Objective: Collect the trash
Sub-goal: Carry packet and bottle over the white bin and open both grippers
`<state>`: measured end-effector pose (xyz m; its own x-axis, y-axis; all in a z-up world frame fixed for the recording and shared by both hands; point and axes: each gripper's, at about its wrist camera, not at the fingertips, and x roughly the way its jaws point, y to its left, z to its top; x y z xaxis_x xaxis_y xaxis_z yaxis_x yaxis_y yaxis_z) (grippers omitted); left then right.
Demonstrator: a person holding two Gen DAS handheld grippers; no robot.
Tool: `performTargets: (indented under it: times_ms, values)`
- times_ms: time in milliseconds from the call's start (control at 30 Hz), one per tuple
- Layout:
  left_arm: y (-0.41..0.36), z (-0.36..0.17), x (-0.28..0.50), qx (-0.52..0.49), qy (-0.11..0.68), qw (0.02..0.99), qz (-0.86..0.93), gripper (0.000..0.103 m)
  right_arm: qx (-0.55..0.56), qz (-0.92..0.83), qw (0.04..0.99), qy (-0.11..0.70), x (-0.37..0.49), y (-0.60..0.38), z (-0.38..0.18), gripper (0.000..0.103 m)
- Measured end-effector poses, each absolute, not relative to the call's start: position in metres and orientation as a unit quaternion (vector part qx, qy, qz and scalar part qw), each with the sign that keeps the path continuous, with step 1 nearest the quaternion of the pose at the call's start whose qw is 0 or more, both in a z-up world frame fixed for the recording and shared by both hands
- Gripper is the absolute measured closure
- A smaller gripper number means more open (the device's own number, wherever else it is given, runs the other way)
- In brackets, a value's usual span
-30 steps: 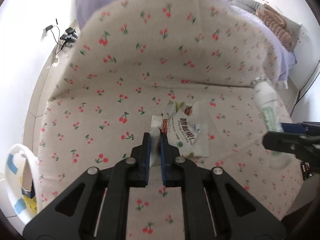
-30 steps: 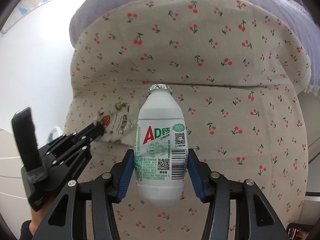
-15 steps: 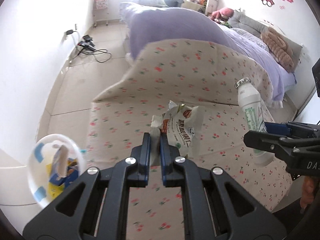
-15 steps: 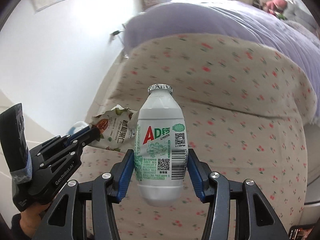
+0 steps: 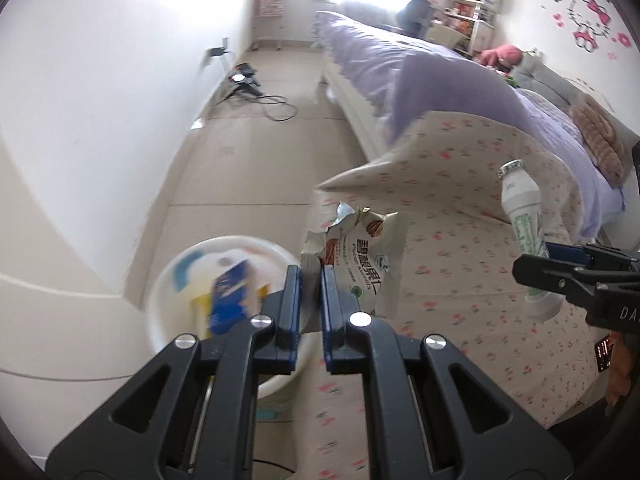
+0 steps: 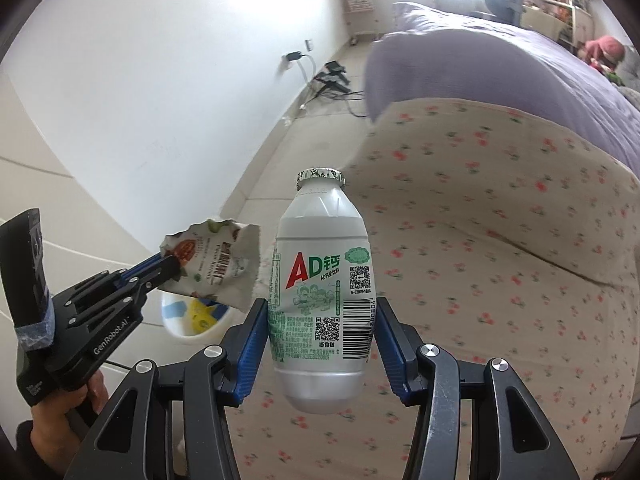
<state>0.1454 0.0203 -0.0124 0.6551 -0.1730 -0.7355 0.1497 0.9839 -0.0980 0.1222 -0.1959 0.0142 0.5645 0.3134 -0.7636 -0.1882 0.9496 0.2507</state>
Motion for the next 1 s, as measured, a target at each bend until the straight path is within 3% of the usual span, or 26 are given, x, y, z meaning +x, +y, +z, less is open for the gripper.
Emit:
performTargets:
  times_ms: [633,667,733,800,1000]
  values:
    - [0.091,-0.052,0.166,0.028,0.436,0.899,0.034,0.089,0.085,0.204,0.855,0.469,0.173,-0.102,-0.025,0.050]
    - [0.092,-0.056,0.168,0.034,0.437,0.898,0.038,0.086,0.089,0.209,0.853,0.470,0.174,-0.099,-0.027,0.050]
    - [0.097,-0.061,0.169,0.029,0.447,0.893,0.044,0.068,0.097,0.219,0.848,0.472,0.181,-0.092,-0.033,0.050]
    - [0.103,-0.063,0.170,0.015,0.455,0.889,0.056,0.030,0.098,0.223,0.847,0.473,0.184,-0.084,-0.036,0.050]
    - [0.115,-0.062,0.163,-0.014,0.472,0.878,0.076,0.016,0.105,0.234,0.837,0.482,0.199,-0.076,-0.051,0.050]
